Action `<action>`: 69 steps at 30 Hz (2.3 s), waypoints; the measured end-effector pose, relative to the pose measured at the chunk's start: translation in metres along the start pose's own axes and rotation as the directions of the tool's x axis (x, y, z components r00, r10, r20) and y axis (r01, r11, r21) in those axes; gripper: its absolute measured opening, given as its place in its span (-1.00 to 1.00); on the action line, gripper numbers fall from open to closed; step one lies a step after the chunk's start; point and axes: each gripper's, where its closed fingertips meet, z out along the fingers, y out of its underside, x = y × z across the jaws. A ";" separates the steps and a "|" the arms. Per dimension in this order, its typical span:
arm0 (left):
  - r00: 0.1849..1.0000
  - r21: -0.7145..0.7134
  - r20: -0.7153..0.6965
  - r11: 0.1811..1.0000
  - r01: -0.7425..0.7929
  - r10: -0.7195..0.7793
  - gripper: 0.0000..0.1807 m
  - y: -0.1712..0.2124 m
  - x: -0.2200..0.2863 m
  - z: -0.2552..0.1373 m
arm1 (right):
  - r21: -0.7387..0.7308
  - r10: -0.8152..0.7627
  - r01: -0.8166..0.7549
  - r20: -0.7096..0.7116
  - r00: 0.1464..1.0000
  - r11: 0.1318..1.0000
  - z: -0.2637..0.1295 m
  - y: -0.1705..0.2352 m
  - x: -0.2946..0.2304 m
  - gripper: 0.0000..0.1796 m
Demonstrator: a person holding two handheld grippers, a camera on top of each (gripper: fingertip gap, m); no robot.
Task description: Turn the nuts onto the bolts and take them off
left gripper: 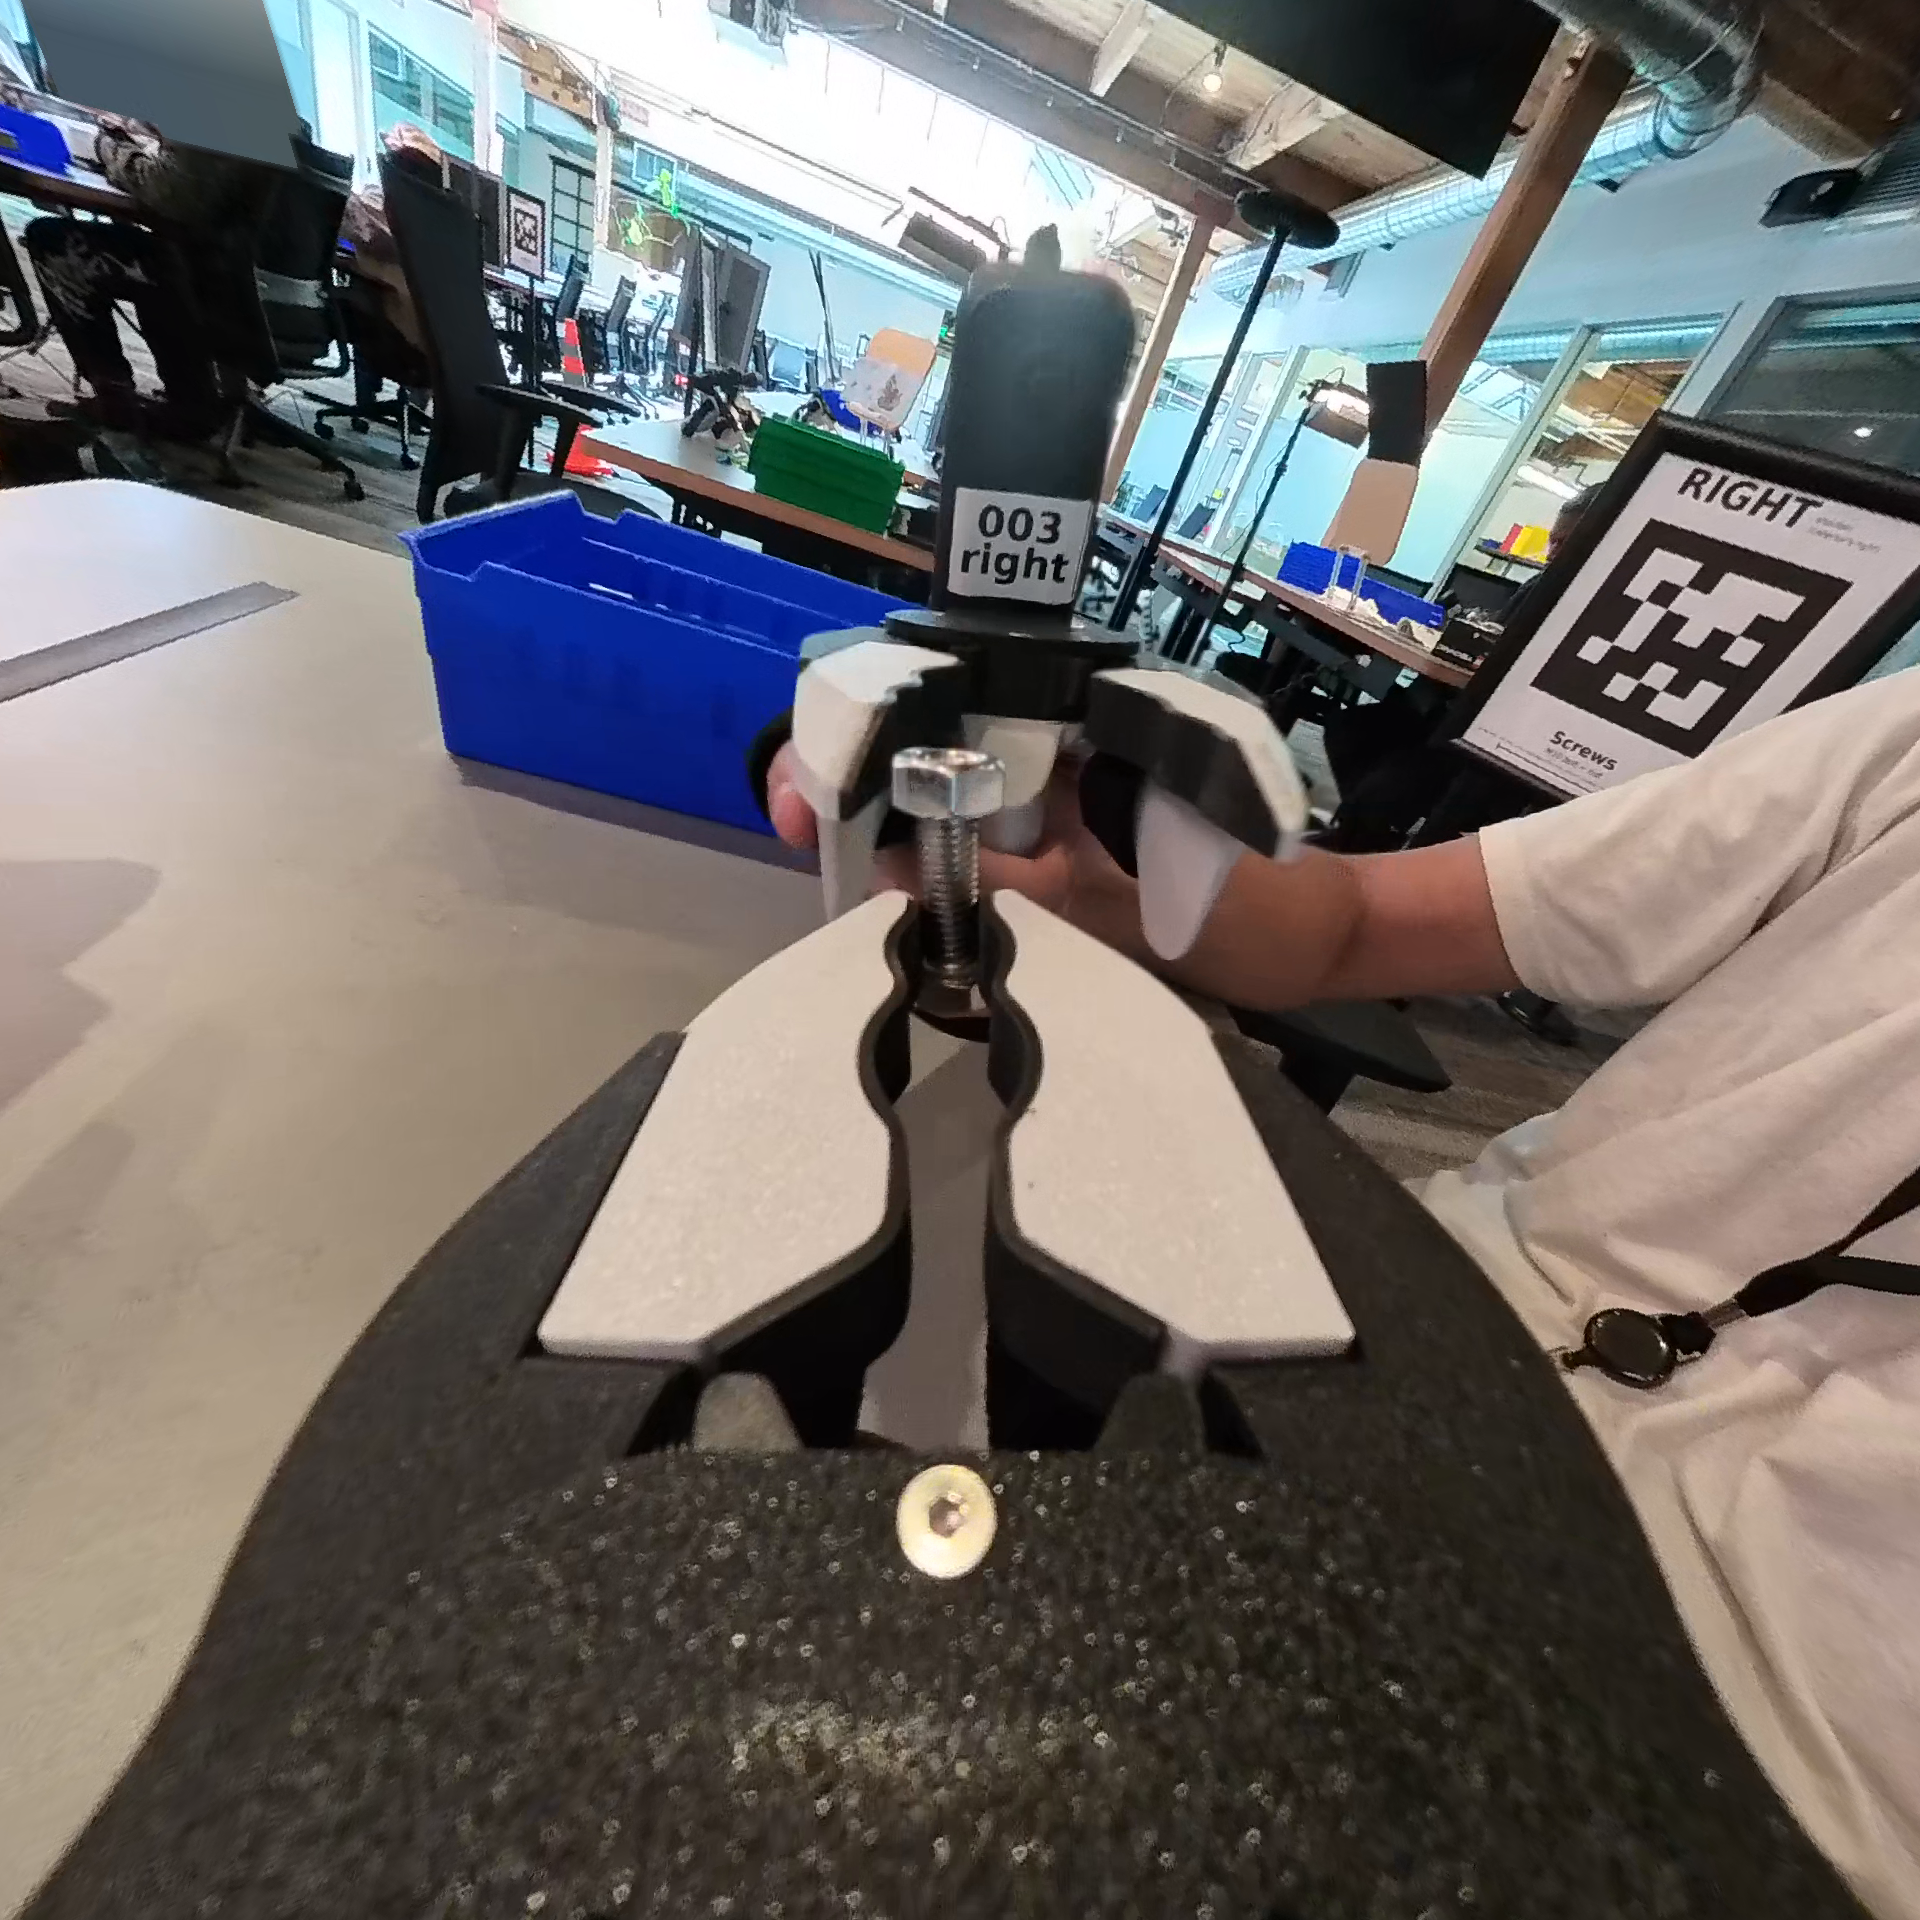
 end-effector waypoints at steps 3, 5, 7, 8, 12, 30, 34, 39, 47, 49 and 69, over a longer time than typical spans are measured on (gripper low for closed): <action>0.999 -0.005 -0.035 1.000 -0.002 0.001 -0.90 0.000 0.005 -0.001 | 0.014 0.004 -0.003 -0.034 0.999 1.000 -0.005 -0.002 0.009 -0.46; 0.999 -0.025 -0.045 1.000 -0.012 0.011 -0.90 0.003 0.008 0.001 | -0.009 0.032 -0.032 -0.052 0.998 0.999 -0.007 0.002 0.015 -0.52; 0.999 -0.049 -0.050 0.998 -0.024 0.022 -0.90 0.008 0.010 0.004 | -0.025 0.042 -0.043 -0.045 0.998 0.999 -0.006 0.006 0.016 -0.54; 0.998 -0.060 -0.052 0.998 -0.026 0.023 -0.90 0.010 0.011 0.006 | -0.025 0.049 -0.050 -0.035 0.998 0.998 -0.006 0.007 0.014 -0.54; 0.999 -0.069 -0.046 0.997 -0.031 0.028 -0.90 0.013 0.011 0.009 | -0.040 0.073 -0.073 -0.001 0.997 0.997 -0.004 0.011 0.010 -0.66; 0.995 -0.186 0.043 0.979 -0.084 0.094 -0.58 0.029 0.000 0.012 | -0.025 0.076 -0.076 0.014 0.997 0.997 -0.006 0.008 0.013 -0.81; 0.990 -0.218 0.122 0.975 -0.041 0.069 -0.57 0.041 -0.019 0.011 | -0.032 0.052 -0.054 -0.046 0.998 0.998 -0.009 0.012 0.022 -0.81; 0.976 -0.167 0.214 0.986 -0.008 0.045 -0.56 0.033 -0.037 0.003 | -0.002 0.029 -0.029 -0.133 0.991 1.000 -0.021 0.011 0.037 -0.80; 0.938 -0.049 0.344 0.999 -0.018 0.034 -0.54 -0.034 -0.009 -0.046 | 0.019 0.019 -0.015 -0.193 0.981 1.000 -0.036 0.001 0.047 -0.81; 0.923 -0.170 0.370 0.984 -0.047 0.108 -0.54 -0.033 0.010 -0.057 | 0.026 0.021 -0.016 -0.201 0.979 1.000 -0.040 0.000 0.050 -0.80; 0.914 -0.999 0.044 0.009 0.044 0.404 -0.59 0.120 -0.036 -0.159 | 0.010 0.031 -0.030 -0.147 0.989 0.999 -0.040 0.001 0.041 -0.81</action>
